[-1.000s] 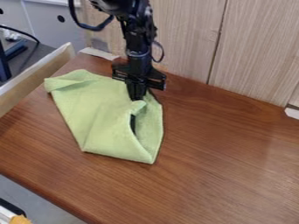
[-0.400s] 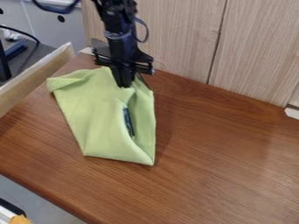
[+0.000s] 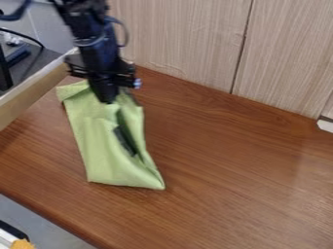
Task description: Fold the cloth from top right to bottom left
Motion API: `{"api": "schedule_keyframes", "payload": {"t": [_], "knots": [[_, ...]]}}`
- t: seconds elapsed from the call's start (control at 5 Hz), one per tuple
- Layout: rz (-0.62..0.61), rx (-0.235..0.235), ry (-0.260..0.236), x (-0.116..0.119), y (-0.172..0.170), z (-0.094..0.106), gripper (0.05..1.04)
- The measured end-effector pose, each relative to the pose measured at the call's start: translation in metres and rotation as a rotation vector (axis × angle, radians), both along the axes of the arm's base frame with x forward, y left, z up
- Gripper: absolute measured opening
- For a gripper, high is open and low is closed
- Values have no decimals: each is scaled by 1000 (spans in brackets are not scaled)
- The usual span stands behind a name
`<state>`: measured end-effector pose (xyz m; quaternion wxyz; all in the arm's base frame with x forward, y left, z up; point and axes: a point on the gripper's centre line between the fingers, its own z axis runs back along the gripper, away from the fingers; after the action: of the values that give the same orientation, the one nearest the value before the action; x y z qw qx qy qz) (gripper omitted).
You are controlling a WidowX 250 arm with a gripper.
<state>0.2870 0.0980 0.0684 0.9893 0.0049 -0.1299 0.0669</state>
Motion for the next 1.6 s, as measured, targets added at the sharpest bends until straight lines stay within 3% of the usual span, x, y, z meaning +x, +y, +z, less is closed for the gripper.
{"api": "schedule_keyframes", "payload": {"t": [0.2, 0.4, 0.6, 0.8, 1.0, 1.2, 1.4, 1.6], "knots": [[-5, 5, -22, -30, 9, 8, 56], [3, -4, -20, -60, 20, -1, 55], [-42, 23, -4, -68, 28, -19, 55], [-93, -7, 21, -74, 45, -55, 55], [-126, -9, 69, -73, 54, -77, 77], [-110, 6, 100, -74, 61, -78, 209], [-100, -5, 124, -76, 58, -77, 435], [-123, 4, 151, -73, 53, -76, 758]]}}
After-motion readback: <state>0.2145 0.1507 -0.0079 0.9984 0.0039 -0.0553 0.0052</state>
